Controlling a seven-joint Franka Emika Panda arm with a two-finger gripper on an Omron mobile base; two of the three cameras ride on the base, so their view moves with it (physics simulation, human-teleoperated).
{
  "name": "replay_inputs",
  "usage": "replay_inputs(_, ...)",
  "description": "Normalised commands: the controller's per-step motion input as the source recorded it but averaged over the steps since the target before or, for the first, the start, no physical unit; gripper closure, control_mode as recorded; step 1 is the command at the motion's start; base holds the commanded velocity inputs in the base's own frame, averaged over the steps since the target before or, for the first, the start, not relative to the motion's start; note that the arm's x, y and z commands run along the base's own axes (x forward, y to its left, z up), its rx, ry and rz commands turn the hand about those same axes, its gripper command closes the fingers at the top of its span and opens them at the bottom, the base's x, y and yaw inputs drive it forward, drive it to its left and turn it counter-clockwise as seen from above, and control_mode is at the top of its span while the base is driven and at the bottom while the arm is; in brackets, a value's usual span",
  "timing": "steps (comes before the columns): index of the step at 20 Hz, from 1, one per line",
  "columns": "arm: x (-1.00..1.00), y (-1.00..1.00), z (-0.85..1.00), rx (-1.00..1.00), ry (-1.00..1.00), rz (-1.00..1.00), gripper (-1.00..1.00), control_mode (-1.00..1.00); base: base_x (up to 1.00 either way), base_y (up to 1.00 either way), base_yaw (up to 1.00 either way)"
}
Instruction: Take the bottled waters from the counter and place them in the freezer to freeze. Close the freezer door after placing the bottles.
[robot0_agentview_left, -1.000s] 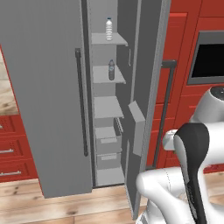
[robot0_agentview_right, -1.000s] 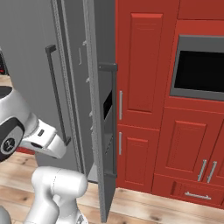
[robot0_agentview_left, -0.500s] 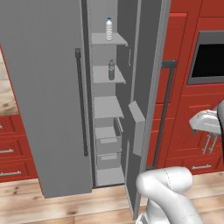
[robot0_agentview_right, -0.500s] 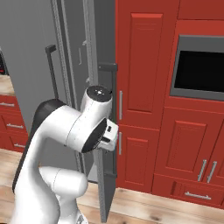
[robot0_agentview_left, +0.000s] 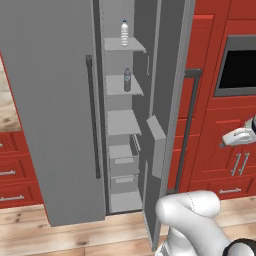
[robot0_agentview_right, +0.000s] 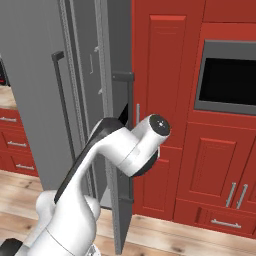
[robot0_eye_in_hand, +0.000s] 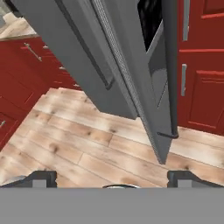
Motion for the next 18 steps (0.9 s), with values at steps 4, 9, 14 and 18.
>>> replay_inputs(4, 0.45, -0.14, -0.37, 0.00, -0.38, 0.27, -1.00, -1.00, 0.00, 0.00, 0.00)
replay_inputs(9, 0.09, -0.23, -0.20, 0.00, -0.36, 0.24, -1.00, -1.00, 0.00, 0.00, 0.00)
replay_inputs(14, 0.07, -0.09, 0.00, 0.00, -0.01, 0.05, -1.00, -1.00, 0.00, 0.00, 0.00)
replay_inputs(18, 0.28, 0.00, -0.24, 0.00, -0.16, 0.00, -1.00, -1.00, 0.00, 0.00, 0.00)
